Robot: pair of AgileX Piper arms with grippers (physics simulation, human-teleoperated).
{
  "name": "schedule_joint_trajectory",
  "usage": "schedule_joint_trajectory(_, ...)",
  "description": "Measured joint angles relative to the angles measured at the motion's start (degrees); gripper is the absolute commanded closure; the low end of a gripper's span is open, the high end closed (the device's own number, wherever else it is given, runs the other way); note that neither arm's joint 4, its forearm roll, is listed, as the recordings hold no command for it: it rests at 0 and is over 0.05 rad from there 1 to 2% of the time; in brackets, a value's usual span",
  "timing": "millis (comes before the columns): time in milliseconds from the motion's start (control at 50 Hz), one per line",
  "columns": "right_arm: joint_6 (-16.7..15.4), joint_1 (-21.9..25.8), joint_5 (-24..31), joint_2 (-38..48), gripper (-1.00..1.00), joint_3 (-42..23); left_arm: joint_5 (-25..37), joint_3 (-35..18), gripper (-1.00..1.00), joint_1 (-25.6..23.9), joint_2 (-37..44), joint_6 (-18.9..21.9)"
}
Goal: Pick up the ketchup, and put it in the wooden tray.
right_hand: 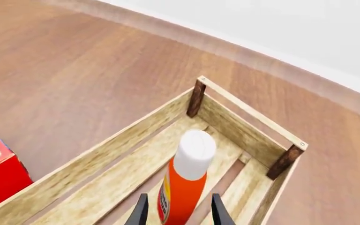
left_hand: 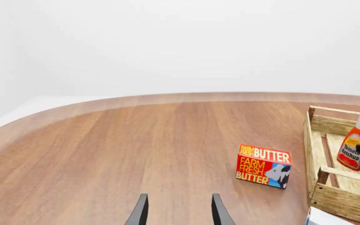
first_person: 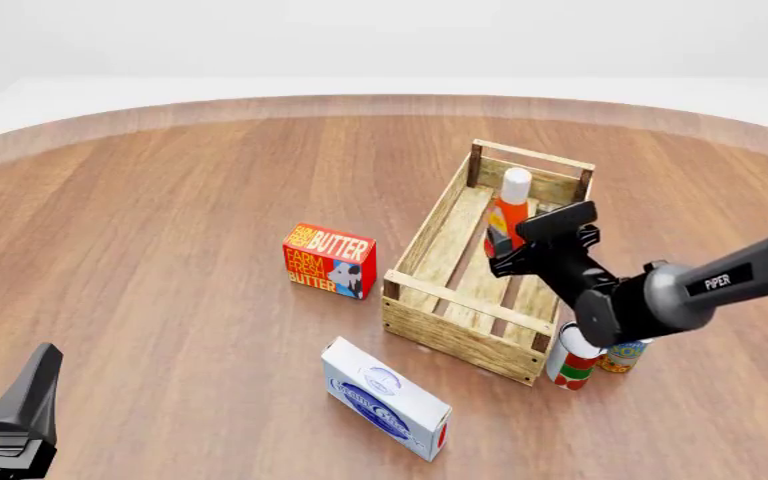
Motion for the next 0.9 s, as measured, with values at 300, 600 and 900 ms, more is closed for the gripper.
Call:
schedule_joint_trajectory(300, 0.4, 0.9, -4.1, -1.4, -1.00, 2.2, 0.0, 0.0, -1.00, 0.0, 0.0, 0.0)
schedule_joint_trajectory(600, 0.5, 1.1, 2.6, -10.4, -1.00, 1.5, 0.0, 0.0, -1.00, 0.0, 0.0, 0.0)
schedule_joint_trajectory(900, 1.5, 1.2, 7.2, -19.7, -1.00, 3.8, 0.0, 0.0, -1.00, 0.0, 0.0, 0.0)
